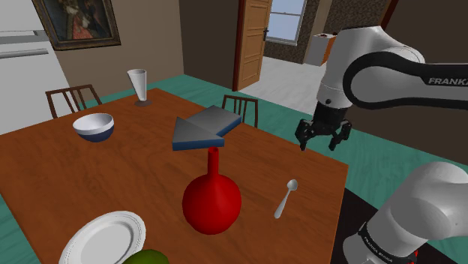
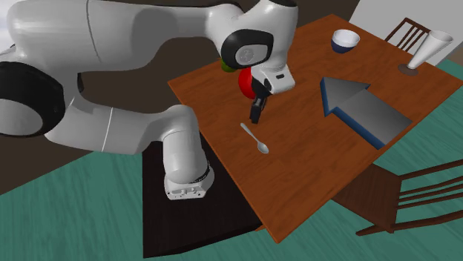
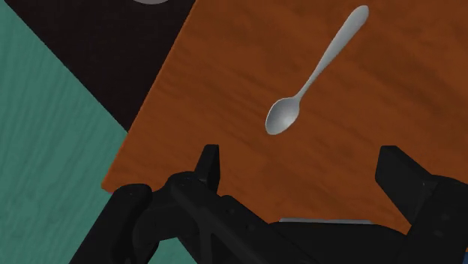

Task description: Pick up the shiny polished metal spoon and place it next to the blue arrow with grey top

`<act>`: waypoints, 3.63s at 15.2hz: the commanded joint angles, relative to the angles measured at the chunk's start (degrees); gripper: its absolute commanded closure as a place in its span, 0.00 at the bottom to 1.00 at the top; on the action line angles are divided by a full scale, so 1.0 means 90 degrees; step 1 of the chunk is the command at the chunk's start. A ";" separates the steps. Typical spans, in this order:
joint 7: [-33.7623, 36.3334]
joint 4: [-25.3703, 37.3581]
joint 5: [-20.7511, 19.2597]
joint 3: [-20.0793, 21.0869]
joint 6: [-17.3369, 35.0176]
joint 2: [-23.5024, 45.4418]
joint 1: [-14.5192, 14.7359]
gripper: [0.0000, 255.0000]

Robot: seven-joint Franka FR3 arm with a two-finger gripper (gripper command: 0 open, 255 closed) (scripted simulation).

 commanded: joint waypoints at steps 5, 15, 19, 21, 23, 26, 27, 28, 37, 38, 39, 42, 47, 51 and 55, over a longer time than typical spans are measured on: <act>0.1816 -0.0694 0.0610 0.1246 0.1187 0.0550 -0.0180 0.00; 0.4908 -0.0834 0.0843 0.3557 0.3511 0.2953 -0.1344 0.00; 0.5030 -0.0993 0.0724 0.3771 0.4036 0.3338 -0.1544 0.00; 0.5115 -0.1062 0.0626 0.3893 0.4309 0.3553 -0.1677 0.00; 0.5198 -0.1113 0.0523 0.3999 0.4528 0.3734 -0.1801 0.00; 0.5198 -0.1113 0.0523 0.3999 0.4528 0.3734 -0.1800 0.00; 0.5199 -0.1113 0.0523 0.3999 0.4528 0.3734 -0.1800 0.00; 0.5199 -0.1113 0.0523 0.3999 0.4528 0.3734 -0.1800 0.00; 0.5182 -0.1124 0.0538 0.3983 0.4520 0.3714 -0.1786 1.00; 0.5179 -0.1123 0.0541 0.3980 0.4514 0.3709 -0.1782 1.00; 0.5177 -0.1123 0.0544 0.3978 0.4510 0.3706 -0.1779 1.00; 0.5055 -0.1081 0.0674 0.3834 0.4245 0.3467 -0.1626 1.00; 0.4798 -0.0971 0.0884 0.3478 0.3557 0.2866 -0.1313 1.00; 0.4658 -0.0853 0.0944 0.3234 0.3033 0.2450 -0.1150 1.00; 0.4553 -0.0708 0.0944 0.3014 0.2535 0.2091 -0.1039 1.00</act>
